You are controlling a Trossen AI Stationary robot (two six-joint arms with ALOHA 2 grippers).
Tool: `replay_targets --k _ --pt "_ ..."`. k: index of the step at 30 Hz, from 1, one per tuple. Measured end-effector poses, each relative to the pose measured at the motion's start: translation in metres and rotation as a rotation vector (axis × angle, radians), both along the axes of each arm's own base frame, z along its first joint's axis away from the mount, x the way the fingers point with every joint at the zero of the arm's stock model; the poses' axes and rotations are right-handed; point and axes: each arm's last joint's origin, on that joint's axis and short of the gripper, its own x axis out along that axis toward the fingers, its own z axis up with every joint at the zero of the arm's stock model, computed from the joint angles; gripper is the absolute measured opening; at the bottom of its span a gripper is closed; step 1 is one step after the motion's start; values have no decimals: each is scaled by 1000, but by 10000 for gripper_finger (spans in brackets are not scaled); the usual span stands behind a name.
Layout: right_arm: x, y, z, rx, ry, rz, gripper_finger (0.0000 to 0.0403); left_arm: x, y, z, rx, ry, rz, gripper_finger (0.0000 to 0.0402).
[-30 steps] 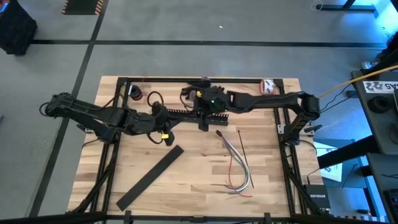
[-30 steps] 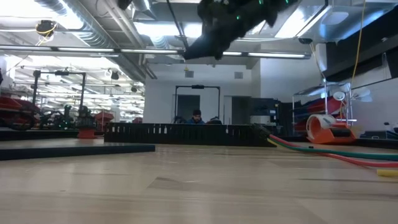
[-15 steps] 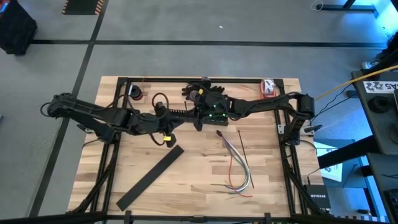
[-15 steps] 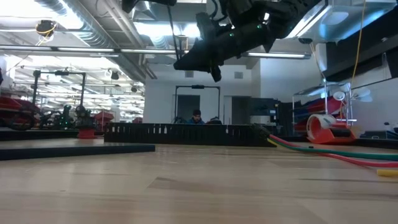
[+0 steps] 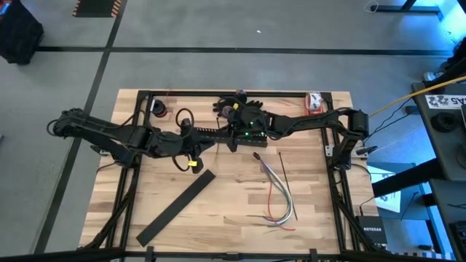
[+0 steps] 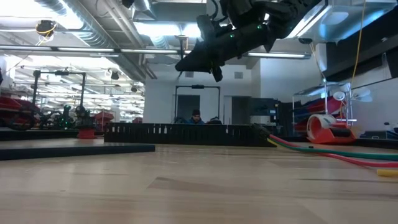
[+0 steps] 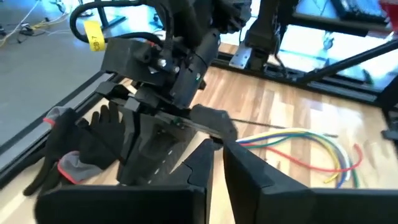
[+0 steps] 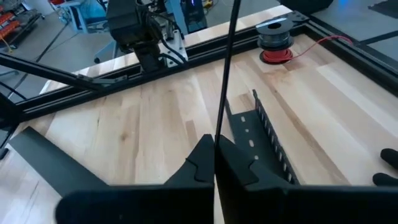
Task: Ziptie cables
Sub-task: Prepare the black zip tie
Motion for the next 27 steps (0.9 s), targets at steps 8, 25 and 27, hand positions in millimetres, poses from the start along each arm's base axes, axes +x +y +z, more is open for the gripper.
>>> replay_targets --k 8,25,27 --pt "0 0 1 -13 -4 -4 1 0 0 -5 25 51 -12 10" --pt "-1 -38 111 129 -62 166 1 -10 -5 -18 576 378 -391 103" --pt "-4 -45 125 190 -66 191 1 -5 -6 -22 713 430 -451 110"
